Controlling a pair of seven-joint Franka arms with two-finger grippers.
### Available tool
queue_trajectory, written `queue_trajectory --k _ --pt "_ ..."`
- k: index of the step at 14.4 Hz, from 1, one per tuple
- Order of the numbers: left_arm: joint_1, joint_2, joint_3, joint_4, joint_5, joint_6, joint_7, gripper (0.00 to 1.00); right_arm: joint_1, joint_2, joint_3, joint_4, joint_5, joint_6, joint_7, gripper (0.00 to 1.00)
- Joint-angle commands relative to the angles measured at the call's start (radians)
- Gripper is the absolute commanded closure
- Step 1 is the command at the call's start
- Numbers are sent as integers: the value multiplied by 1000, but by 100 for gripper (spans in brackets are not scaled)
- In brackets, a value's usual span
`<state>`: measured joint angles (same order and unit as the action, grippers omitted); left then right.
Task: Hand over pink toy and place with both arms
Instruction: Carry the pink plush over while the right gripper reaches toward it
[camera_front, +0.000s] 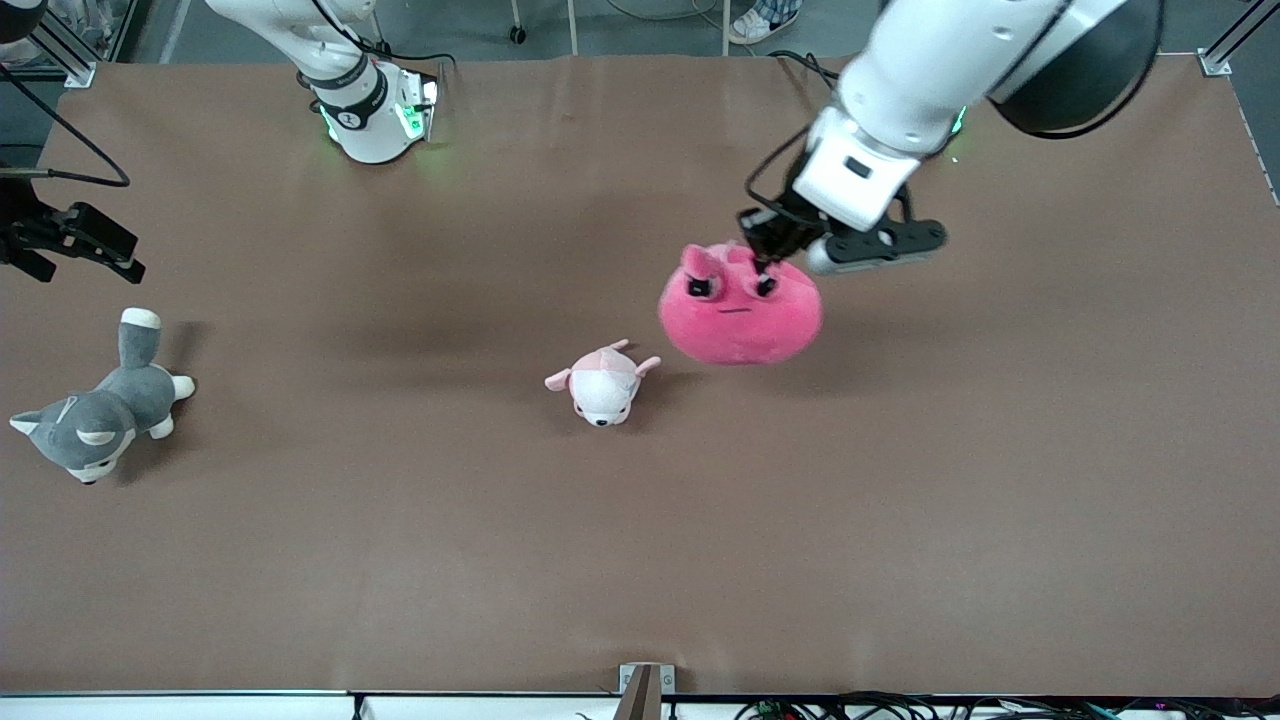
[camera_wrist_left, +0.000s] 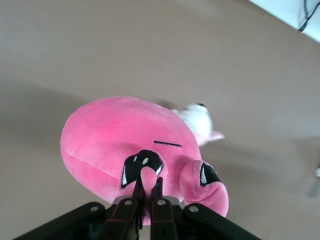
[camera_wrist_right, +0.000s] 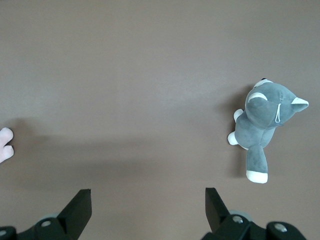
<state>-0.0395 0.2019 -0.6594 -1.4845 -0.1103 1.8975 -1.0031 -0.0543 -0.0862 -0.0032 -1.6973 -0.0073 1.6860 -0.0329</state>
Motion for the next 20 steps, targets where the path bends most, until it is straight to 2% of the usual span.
queue_trajectory --k 1,3,5,6,7,8,12,14,20 --pt "-92 149 -3 186 -5 -11 -158 100 23 20 2 1 -2 -54 -7 0" --pt "-152 175 -2 204 -5 79 -250 100 59 32 3 18 10 -81 5 0" --pt "-206 201 -2 205 -5 176 -345 100 103 28 2 25 90 -83 8 0" --pt "-232 211 0 205 -3 219 -400 100 108 29 3 31 149 -83 10 0" --pt "-255 226 1 205 -3 263 -438 100 111 29 2 31 237 -85 10 6" --pt "-273 237 1 205 -3 294 -451 100 114 31 2 31 328 -83 25 21" --pt "-324 287 1 205 -5 403 -486 100 163 57 2 38 634 -71 178 27" --pt "-341 313 0 205 -5 445 -499 100 226 80 2 54 653 -59 203 29" --pt "-365 330 3 204 -3 468 -499 100 281 128 0 73 638 -48 188 29"
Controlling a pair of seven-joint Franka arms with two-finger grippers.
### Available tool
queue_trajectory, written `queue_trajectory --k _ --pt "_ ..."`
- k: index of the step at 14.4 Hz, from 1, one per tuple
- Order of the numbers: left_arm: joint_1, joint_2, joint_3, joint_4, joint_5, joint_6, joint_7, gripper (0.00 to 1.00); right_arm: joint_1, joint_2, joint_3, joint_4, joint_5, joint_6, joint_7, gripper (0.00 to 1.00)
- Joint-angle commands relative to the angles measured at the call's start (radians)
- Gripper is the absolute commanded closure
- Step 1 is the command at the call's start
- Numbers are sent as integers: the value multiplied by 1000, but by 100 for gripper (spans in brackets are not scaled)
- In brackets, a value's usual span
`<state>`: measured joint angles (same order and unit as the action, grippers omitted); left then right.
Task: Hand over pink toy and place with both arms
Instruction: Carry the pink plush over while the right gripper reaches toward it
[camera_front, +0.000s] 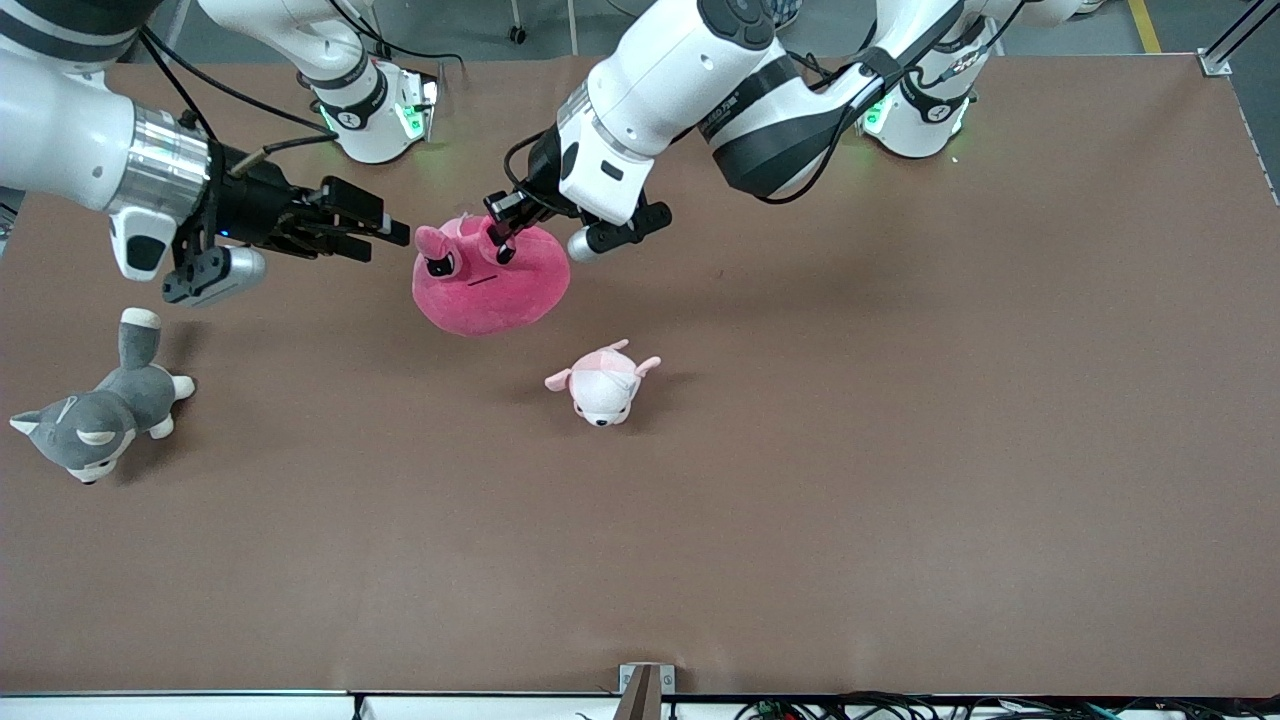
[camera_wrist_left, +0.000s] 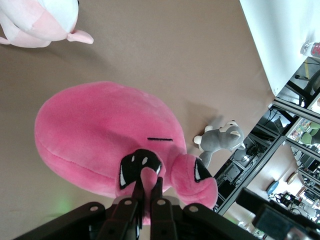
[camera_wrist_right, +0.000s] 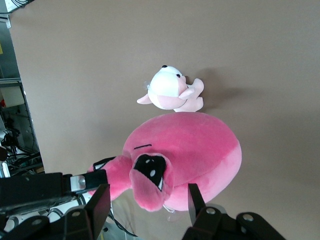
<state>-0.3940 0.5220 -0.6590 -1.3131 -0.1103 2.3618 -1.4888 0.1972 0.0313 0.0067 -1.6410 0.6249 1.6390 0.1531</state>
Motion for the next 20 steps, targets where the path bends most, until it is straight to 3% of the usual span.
queue_trajectory --k 1,15,20 --pt "-11 12 2 32 -3 4 -13 100 31 19 -8 17 -7 2 3 29" --pt "-17 13 2 31 -3 4 -13 99 100 58 -8 6 -138 1 13 30" --pt "-17 19 2 29 -3 4 -13 99 119 59 -8 6 -146 -24 17 61"
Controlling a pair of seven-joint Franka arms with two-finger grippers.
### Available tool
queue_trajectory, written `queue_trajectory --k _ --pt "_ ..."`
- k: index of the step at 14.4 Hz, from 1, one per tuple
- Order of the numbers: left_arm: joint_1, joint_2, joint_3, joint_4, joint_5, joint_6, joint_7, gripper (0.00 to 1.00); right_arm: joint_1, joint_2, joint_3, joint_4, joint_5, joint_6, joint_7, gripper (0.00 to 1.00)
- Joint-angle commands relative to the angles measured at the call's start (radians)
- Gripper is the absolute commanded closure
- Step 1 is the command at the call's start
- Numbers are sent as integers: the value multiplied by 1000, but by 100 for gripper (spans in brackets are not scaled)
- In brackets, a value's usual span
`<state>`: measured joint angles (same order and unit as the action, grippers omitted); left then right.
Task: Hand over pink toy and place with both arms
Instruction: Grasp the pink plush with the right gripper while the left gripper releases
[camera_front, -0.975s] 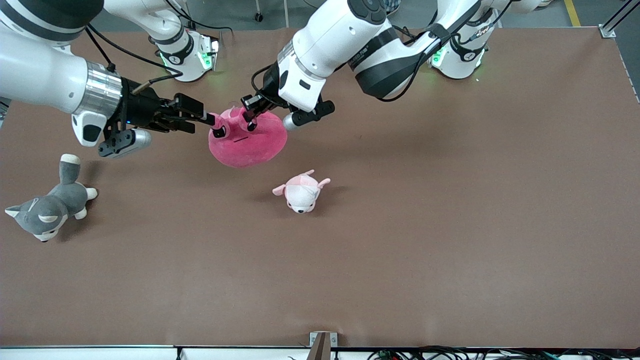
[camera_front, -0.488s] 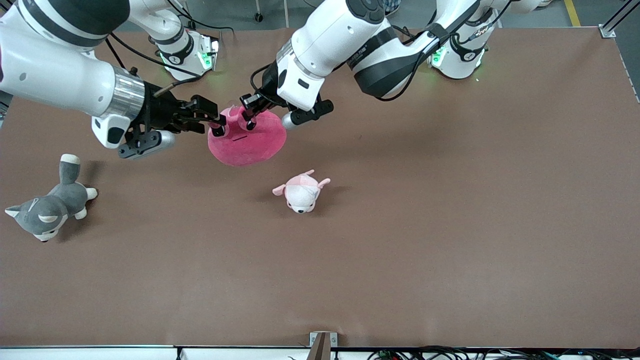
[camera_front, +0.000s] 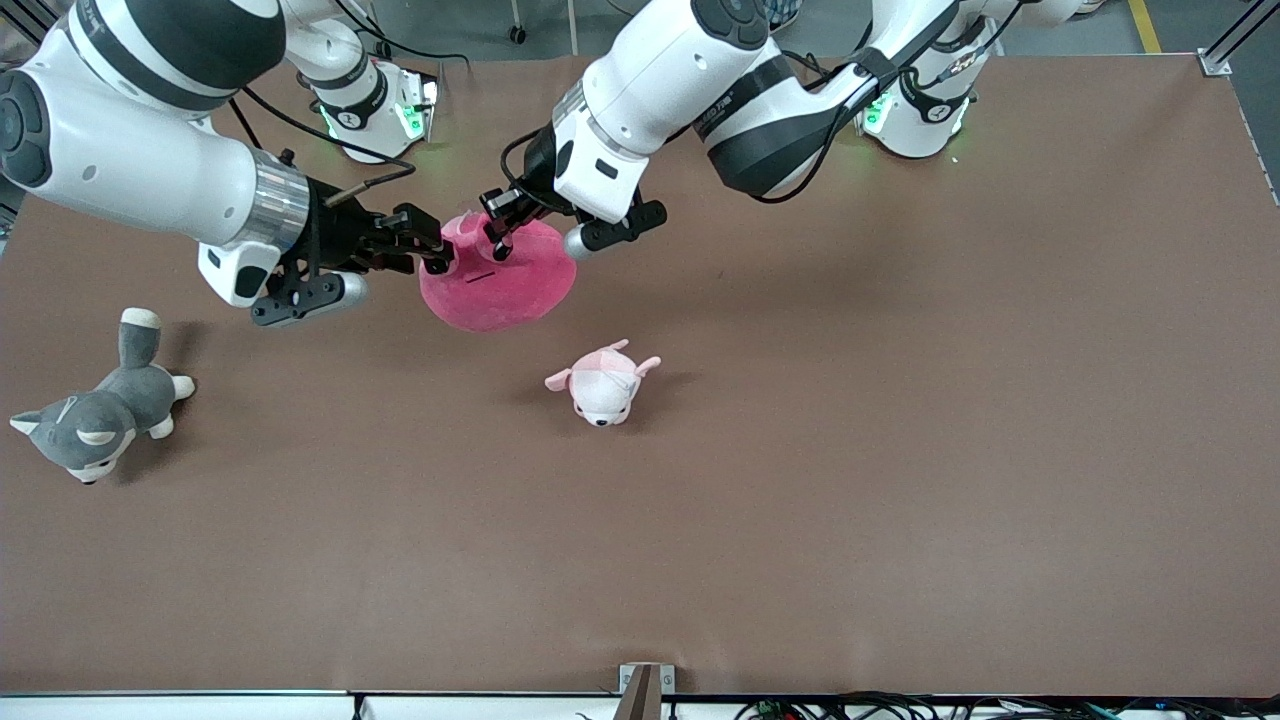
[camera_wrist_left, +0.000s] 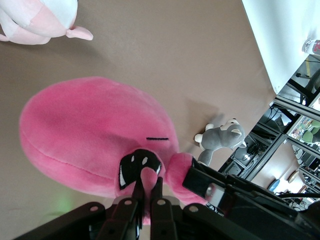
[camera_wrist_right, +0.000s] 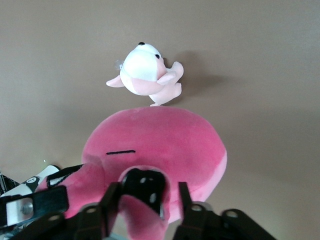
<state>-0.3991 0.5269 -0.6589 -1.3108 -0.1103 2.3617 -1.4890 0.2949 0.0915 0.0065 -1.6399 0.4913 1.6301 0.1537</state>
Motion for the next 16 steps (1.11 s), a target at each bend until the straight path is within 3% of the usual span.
queue_trajectory --k 1,4,9,11,13,14,16 --pt "-12 15 2 27 -2 4 -11 99 27 -1 -8 5 -13 -22 17 68" --pt "-11 15 4 27 -2 4 -11 99 50 -1 -8 5 -13 -47 17 96" --pt "-4 15 4 27 0 4 -10 95 53 2 -8 6 -13 -50 15 100" --pt "2 13 4 25 1 4 -10 78 53 2 -8 6 -13 -50 15 100" --pt "20 2 5 27 11 -5 -8 43 55 2 -8 9 -13 -50 15 100" --pt "35 1 4 25 17 -7 -5 0 55 2 -8 9 -13 -49 15 100" --pt "45 -11 8 25 56 -10 -2 0 50 2 -8 9 -13 -50 12 100"
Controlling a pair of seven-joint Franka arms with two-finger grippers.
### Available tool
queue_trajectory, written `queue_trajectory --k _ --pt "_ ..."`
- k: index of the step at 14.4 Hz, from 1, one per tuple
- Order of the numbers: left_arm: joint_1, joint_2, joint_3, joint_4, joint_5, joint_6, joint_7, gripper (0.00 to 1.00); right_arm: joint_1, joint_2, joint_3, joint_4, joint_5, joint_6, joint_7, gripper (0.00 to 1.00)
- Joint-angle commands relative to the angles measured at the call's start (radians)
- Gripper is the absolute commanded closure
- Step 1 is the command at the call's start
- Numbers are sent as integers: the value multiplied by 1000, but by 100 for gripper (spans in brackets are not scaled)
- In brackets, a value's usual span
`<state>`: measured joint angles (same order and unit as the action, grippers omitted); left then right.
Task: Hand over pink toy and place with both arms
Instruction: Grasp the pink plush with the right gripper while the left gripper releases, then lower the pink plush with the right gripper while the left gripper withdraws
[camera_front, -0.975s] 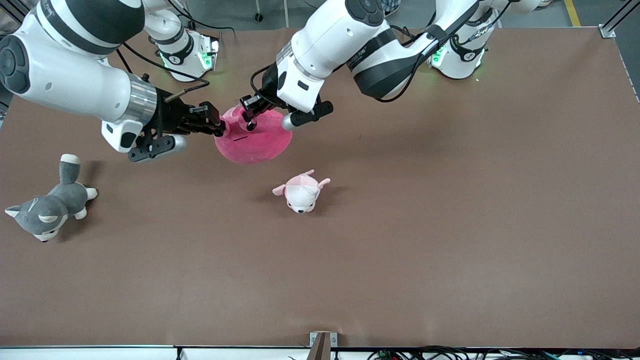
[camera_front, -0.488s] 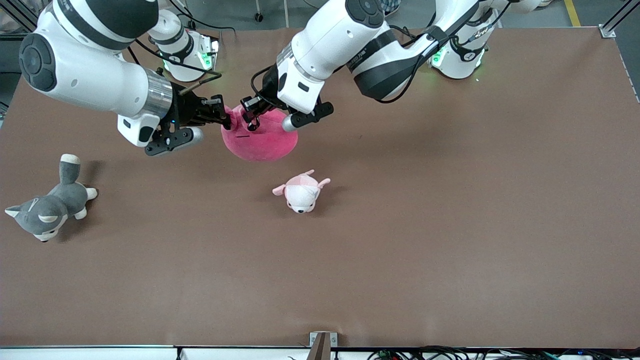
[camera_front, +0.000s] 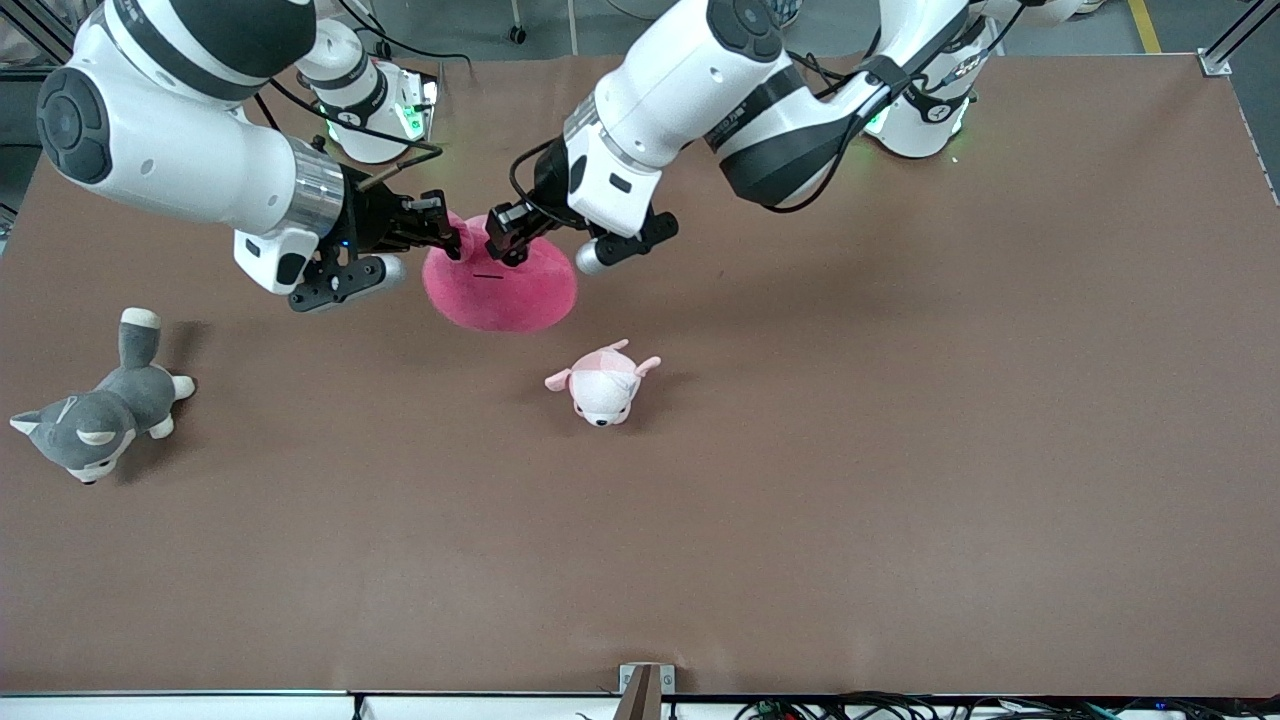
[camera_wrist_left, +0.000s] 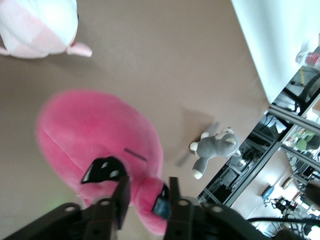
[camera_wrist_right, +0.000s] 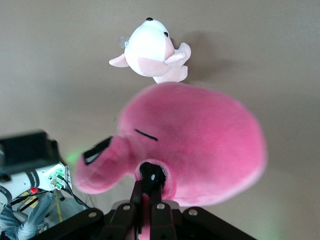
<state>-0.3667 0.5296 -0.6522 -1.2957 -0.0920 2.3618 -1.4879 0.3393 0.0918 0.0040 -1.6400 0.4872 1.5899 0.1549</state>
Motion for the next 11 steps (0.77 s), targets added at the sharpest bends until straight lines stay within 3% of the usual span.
queue_trajectory --k 1,4,6,11 --pt "21 -17 11 10 56 -21 -3 0 0 0 -12 9 -9 -11 2 100" --pt "81 -26 14 3 83 -88 -5 0 -81 5 -16 9 -13 -14 -14 100" --pt "132 -39 14 -1 180 -204 11 0 -156 29 -16 12 -15 -10 -81 100" --pt "271 -56 13 -4 306 -467 310 0 -304 138 -15 49 -15 -5 -220 100"
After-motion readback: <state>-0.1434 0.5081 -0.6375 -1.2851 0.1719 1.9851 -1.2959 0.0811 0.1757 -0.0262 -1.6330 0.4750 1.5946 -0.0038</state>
